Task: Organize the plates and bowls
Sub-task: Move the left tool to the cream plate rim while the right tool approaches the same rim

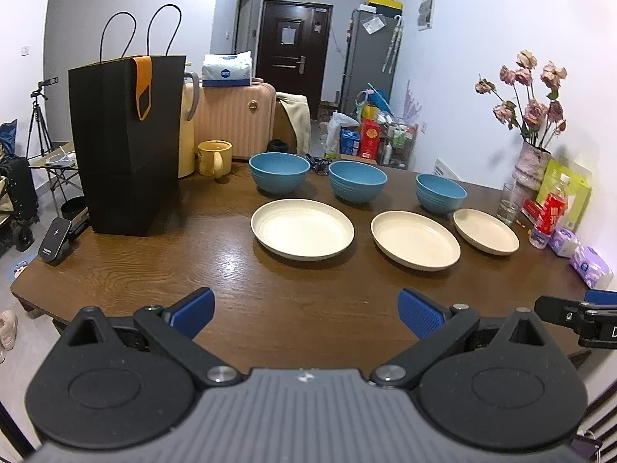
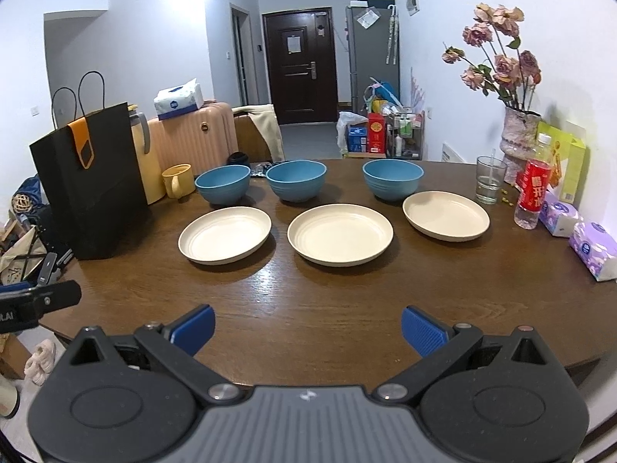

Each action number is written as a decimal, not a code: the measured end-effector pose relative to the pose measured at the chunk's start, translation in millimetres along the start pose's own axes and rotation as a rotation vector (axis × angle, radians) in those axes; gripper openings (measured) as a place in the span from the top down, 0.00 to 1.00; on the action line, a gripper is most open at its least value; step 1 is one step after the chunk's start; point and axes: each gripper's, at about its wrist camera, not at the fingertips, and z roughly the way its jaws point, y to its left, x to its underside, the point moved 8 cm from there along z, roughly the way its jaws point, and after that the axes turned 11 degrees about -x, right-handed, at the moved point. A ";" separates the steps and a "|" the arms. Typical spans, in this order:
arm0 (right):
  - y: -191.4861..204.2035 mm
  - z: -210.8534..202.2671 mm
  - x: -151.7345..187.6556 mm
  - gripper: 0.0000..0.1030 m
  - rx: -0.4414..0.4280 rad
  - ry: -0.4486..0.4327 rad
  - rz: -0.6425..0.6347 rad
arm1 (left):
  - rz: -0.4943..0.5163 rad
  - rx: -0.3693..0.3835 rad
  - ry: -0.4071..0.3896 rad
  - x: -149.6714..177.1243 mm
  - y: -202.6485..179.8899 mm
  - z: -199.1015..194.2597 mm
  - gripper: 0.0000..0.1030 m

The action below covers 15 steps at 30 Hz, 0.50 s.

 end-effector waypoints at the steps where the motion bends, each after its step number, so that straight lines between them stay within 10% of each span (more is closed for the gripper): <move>1: -0.8 1.1 -2.0 0.00 -0.006 -0.001 -0.006 | -0.002 -0.003 -0.001 -0.2 -0.8 -0.1 0.00; 15: -16.9 18.1 -20.9 0.00 -0.097 0.008 -0.063 | -0.054 -0.087 -0.005 -3.0 -18.6 1.5 0.00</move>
